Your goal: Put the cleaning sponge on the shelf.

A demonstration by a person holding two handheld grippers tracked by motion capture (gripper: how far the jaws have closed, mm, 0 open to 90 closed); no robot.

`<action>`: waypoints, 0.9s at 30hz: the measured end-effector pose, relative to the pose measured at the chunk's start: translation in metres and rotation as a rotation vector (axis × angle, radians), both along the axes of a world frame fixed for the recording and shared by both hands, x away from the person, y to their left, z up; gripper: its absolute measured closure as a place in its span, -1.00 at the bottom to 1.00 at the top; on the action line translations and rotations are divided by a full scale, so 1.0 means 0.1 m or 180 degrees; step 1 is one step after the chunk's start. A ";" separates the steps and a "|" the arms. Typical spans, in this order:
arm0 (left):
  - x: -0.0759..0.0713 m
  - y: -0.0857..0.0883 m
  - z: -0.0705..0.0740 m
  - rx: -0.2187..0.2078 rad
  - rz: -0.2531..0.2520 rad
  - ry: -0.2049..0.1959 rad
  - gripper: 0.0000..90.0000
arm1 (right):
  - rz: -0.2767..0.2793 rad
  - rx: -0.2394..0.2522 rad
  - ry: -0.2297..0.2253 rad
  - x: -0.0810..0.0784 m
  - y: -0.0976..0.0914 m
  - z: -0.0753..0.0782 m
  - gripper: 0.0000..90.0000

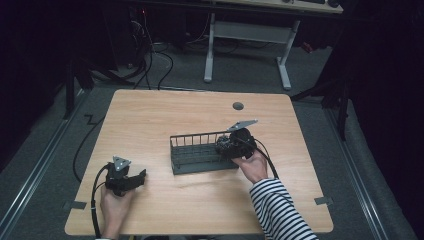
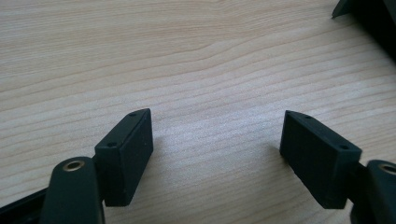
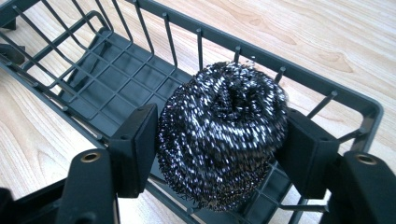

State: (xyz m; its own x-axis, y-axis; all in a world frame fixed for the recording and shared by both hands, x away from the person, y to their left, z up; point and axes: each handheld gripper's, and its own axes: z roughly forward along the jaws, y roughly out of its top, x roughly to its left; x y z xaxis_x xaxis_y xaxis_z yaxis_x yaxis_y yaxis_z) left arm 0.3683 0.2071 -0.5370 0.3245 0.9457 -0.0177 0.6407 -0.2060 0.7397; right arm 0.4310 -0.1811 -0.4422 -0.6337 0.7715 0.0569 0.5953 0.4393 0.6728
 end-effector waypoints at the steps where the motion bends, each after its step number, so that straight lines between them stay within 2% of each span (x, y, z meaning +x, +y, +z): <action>1: 0.00 0.00 0.00 0.0000 0.0000 0.0000 -0.42 | -0.0006 0.0006 0.0001 0.00 0.00 0.00 -0.28; 7: 0.00 0.00 0.00 0.0001 0.0000 0.0000 -0.42 | 0.0004 0.0034 -0.0020 -0.02 -0.03 0.03 -0.33; 13: 0.00 0.00 0.00 0.0000 0.0001 0.0000 -0.42 | 0.0001 0.0148 -0.0174 -0.11 -0.13 0.15 -0.33; 16: 0.00 0.00 0.00 0.0000 0.0001 -0.0001 -0.42 | -0.0025 0.0186 -0.0195 -0.14 -0.17 0.19 -0.32; 18: 0.00 0.00 0.00 0.0003 0.0001 -0.0001 -0.42 | -0.0043 0.0217 -0.0289 -0.20 -0.25 0.23 -0.27; 20: 0.00 0.00 0.00 0.0003 0.0000 -0.0001 -0.42 | -0.0080 0.0193 -0.0333 -0.25 -0.31 0.26 -0.25; 23: 0.00 0.00 0.00 0.0002 0.0000 -0.0001 -0.42 | -0.0126 0.0257 -0.0398 -0.29 -0.39 0.28 -0.20; 24: 0.00 0.00 0.00 0.0003 -0.0001 -0.0001 -0.42 | -0.0173 0.0341 -0.0385 -0.33 -0.48 0.28 -0.20; 27: 0.00 0.00 0.00 0.0003 -0.0002 0.0000 -0.42 | -0.0203 0.0336 -0.0385 -0.37 -0.55 0.27 -0.20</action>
